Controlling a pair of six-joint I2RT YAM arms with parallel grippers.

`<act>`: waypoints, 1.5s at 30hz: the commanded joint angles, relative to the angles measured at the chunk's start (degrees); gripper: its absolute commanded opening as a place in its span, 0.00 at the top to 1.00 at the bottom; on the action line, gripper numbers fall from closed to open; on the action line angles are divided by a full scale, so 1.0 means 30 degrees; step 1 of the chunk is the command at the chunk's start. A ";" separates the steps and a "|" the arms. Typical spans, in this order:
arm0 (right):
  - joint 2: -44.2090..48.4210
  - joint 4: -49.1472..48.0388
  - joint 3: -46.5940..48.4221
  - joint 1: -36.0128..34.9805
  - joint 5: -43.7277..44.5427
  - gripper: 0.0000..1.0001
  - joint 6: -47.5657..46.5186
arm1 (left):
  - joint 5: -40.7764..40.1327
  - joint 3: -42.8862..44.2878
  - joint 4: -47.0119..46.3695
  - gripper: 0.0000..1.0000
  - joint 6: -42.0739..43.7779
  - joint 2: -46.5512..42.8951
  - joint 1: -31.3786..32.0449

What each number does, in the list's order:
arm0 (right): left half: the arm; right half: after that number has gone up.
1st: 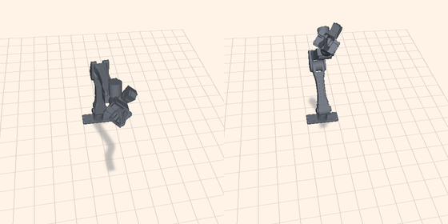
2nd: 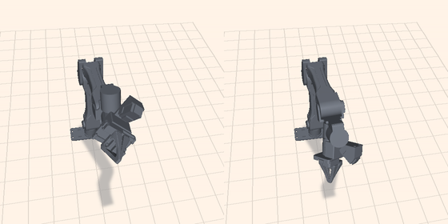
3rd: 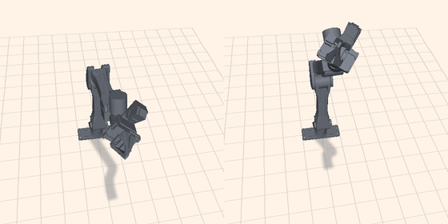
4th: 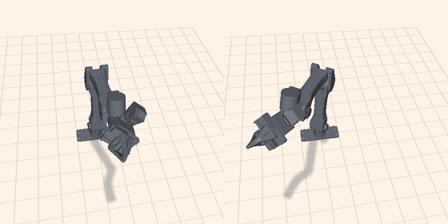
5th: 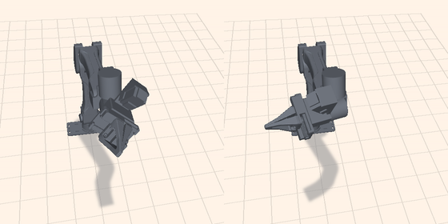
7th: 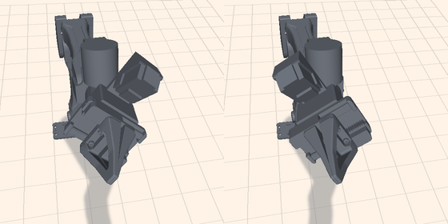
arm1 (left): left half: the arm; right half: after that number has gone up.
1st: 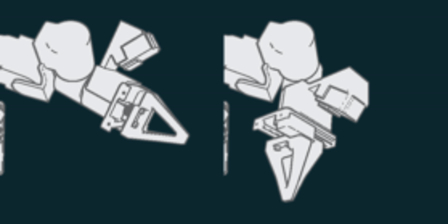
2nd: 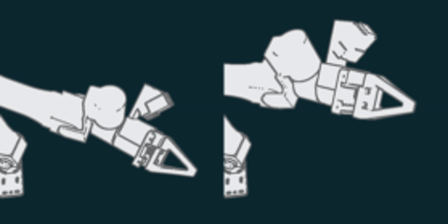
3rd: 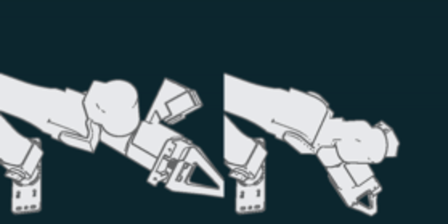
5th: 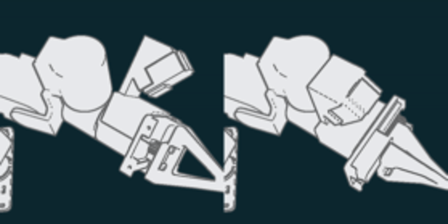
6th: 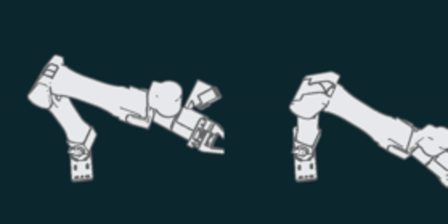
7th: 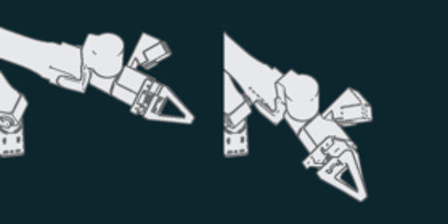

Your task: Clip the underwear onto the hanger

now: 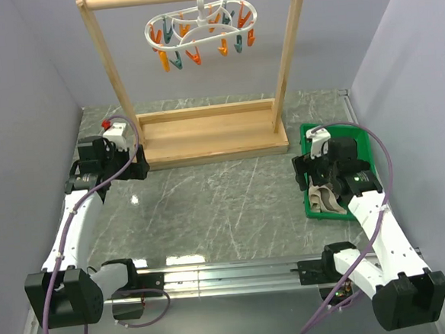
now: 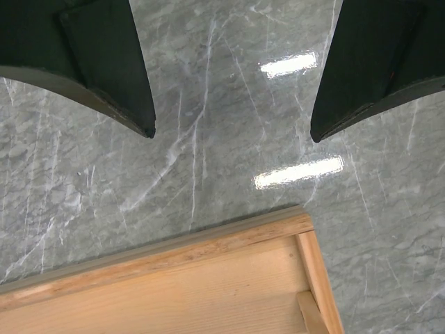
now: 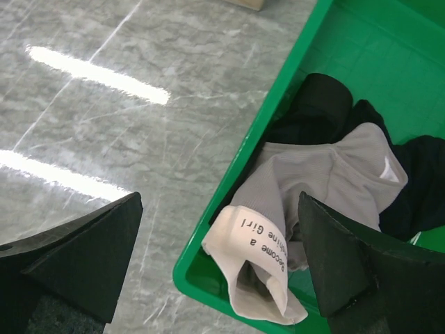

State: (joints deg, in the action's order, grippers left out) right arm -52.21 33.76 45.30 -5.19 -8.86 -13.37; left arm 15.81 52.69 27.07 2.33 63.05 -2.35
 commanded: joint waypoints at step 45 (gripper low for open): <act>-0.2345 0.3684 0.1977 0.1584 0.1814 1.00 -0.7059 | 0.7325 0.1480 0.1904 0.01 0.2563 -0.0273 0.0110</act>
State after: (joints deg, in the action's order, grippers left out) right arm -60.80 43.97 45.60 -0.71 -1.72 -34.48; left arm 34.02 55.02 32.47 8.36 64.18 -2.15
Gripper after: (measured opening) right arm 0.023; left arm 0.994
